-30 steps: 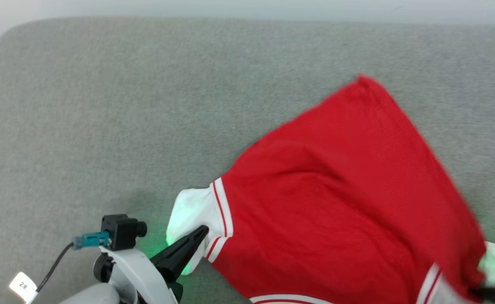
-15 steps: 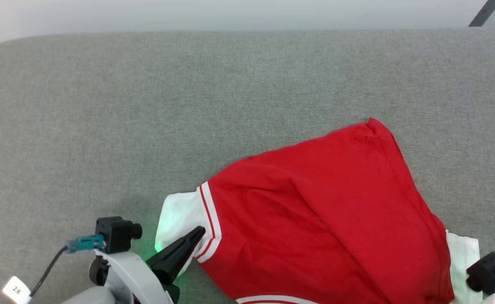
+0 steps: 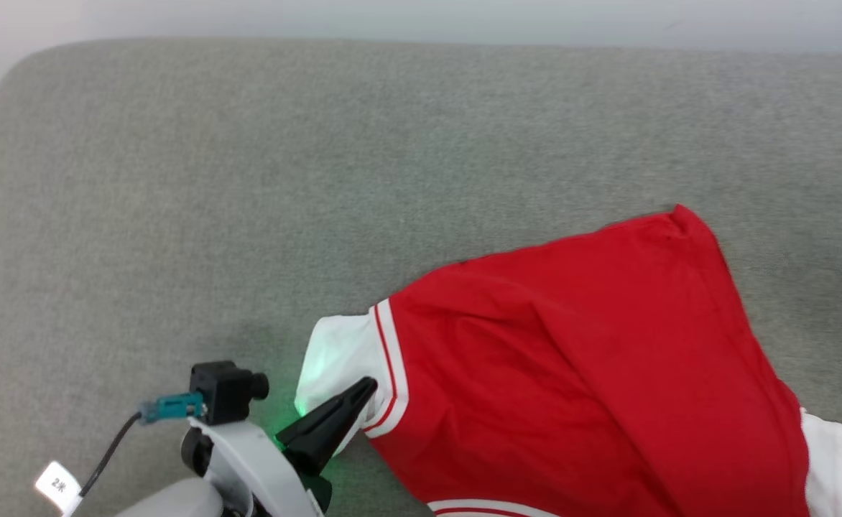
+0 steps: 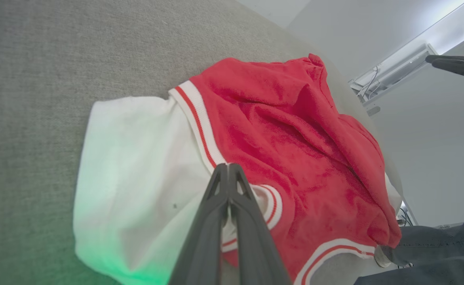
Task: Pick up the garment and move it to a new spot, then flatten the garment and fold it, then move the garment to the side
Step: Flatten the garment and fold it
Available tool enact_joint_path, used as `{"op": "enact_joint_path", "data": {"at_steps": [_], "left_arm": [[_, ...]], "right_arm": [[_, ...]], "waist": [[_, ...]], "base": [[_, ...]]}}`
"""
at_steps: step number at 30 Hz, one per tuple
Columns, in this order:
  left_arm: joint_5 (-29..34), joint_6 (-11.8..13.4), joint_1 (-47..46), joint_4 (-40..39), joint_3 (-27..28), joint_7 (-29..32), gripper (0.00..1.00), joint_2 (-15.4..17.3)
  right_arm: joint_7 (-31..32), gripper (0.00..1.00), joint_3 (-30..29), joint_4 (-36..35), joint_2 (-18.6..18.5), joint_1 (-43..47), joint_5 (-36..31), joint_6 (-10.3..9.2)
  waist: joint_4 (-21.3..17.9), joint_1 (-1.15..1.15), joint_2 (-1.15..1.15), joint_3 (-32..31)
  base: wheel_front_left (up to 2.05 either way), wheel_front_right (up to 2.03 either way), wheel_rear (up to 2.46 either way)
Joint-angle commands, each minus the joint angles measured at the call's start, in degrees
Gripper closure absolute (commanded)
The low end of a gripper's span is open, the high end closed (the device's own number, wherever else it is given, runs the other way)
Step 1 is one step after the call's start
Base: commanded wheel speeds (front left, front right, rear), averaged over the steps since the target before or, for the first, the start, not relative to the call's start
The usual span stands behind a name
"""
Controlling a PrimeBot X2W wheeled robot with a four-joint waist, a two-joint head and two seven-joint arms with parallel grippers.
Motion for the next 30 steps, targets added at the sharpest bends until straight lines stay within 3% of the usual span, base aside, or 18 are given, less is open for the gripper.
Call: {"op": "enact_joint_path", "data": {"at_steps": [1,9,15,22,23,24,25,26,30], "left_arm": [[0.74,-0.64,-1.08,0.51,0.22,-0.31,1.0,-0.59],[1.86,-1.96,-4.36,2.56,-0.24,0.02,1.0,-3.97],[2.42,-2.46,-5.76,4.02,-0.38,-0.08,1.0,-5.89],[2.85,-2.88,-6.63,5.45,-0.05,-0.19,1.0,-7.11],[2.81,-2.91,-6.69,5.67,-0.02,-0.21,1.0,-7.22],[2.57,-2.83,-6.74,5.81,0.26,-0.22,1.0,-7.36],[2.02,-2.83,-6.75,5.77,0.63,-0.24,1.0,-7.57],[1.79,-2.85,-6.78,5.63,0.8,-0.23,1.0,-7.62],[0.89,-2.87,-6.61,5.24,1.84,-0.27,1.0,-6.7]], "right_arm": [[-1.31,0.0,2.41,1.74,1.41,-5.38,-2.71,-0.04],[-2.96,0.0,19.93,16.79,6.55,-25.5,-10.07,-0.04],[-3.44,0.0,31.02,25.87,5.77,-31.44,-10.09,-0.04],[-4.51,0.0,40.32,31.17,3.63,-33.78,-7.37,-0.06],[-5.0,0.43,41.2,31.77,3.58,-34.12,-6.95,-0.07],[-5.51,0.62,42.03,32.29,3.62,-34.6,-6.48,-0.07],[-6.17,0.94,42.67,32.79,3.76,-34.9,-5.9,-0.07],[-6.83,1.0,43.39,33.45,3.9,-35.25,-5.34,-0.07],[-10.77,1.0,43.84,36.0,4.9,-37.01,-3.24,-0.06]], "waist": [[2.06,0.0,-0.01,1.91],[6.32,0.0,-0.01,5.26],[8.11,0.0,-0.01,7.31],[8.6,0.0,-0.01,8.99],[8.59,0.0,-0.01,9.07],[8.54,0.0,-0.01,9.08],[8.46,0.0,-0.01,9.04],[8.35,0.0,-0.01,8.85],[7.76,0.0,-0.01,7.46]], "base": [[0.0,0.0,0.0],[0.0,0.0,0.0],[0.0,0.0,0.0],[0.0,0.0,0.0],[0.0,0.0,0.0],[0.0,0.0,0.0],[0.0,0.0,0.0],[0.0,0.0,0.0],[0.0,0.0,0.0]]}}
